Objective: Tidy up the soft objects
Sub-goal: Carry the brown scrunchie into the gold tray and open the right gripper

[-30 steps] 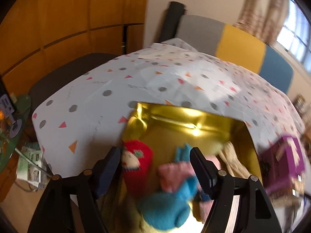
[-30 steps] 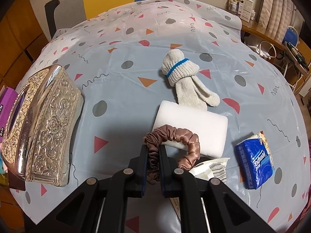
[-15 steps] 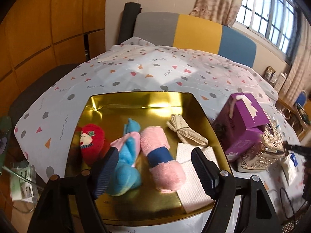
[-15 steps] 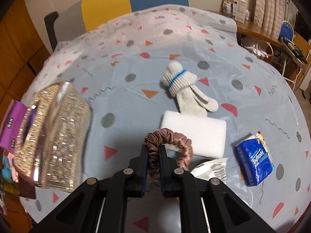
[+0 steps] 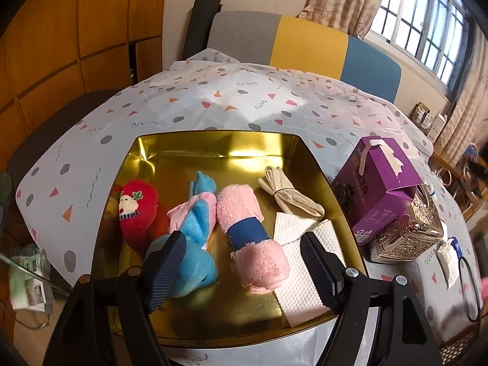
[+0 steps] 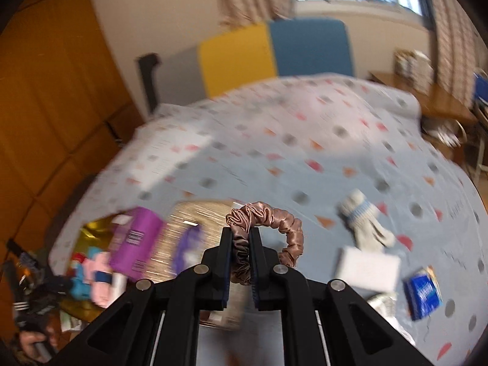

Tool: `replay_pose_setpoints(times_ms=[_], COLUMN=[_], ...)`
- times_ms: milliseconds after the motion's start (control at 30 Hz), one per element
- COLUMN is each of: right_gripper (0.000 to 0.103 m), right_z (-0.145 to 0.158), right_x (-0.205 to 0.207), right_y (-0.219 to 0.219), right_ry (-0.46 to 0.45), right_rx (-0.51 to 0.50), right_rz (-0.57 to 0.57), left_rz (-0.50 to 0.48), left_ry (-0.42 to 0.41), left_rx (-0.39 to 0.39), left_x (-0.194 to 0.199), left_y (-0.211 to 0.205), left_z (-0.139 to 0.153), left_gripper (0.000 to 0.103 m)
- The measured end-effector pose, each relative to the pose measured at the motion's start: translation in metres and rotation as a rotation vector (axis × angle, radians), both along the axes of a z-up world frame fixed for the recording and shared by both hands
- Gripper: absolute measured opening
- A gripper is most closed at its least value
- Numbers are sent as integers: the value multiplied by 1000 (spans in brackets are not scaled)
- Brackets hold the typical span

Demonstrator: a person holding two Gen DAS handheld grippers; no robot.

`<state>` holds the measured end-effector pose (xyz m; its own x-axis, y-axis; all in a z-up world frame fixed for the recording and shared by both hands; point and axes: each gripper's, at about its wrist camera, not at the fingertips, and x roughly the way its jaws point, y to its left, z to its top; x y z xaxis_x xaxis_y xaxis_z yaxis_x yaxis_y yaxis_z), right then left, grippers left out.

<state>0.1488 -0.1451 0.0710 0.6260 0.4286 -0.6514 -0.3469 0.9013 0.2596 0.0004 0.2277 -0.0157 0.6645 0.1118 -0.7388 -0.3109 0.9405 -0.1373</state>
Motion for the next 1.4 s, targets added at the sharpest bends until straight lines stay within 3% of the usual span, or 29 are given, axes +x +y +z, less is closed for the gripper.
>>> replay_pose_setpoints(times_ms=[167, 467, 600, 700, 800, 900, 1067, 1400], right_gripper=[9, 9, 11, 12, 19, 43, 44, 51], right_z=[32, 45, 25, -5, -39, -66, -83, -46], right_x=[-22, -58, -65, -58, -48, -43, -52, -99], right_y=[50, 155, 211, 249, 273, 286, 286, 247], right_ry=[-73, -71, -18, 56, 134, 195, 202, 22], right_rx=[48, 126, 126, 98, 67, 45, -16, -81], right_rz=[140, 422, 521, 540, 529, 512, 496, 534], left_rz=[14, 87, 123, 146, 159, 163, 156, 82], left_ry=[-14, -29, -23, -20, -16, -18, -39, -45], left_rx=[-5, -8, -13, -17, -21, -24, 4, 9], left_x=[-3, -13, -19, -24, -27, -28, -30, -28], left_y=[6, 33, 47, 56, 63, 66, 63, 37], left_z=[2, 7, 6, 3, 1, 1, 5, 11], left_gripper=[78, 78, 78, 78, 78, 78, 78, 78])
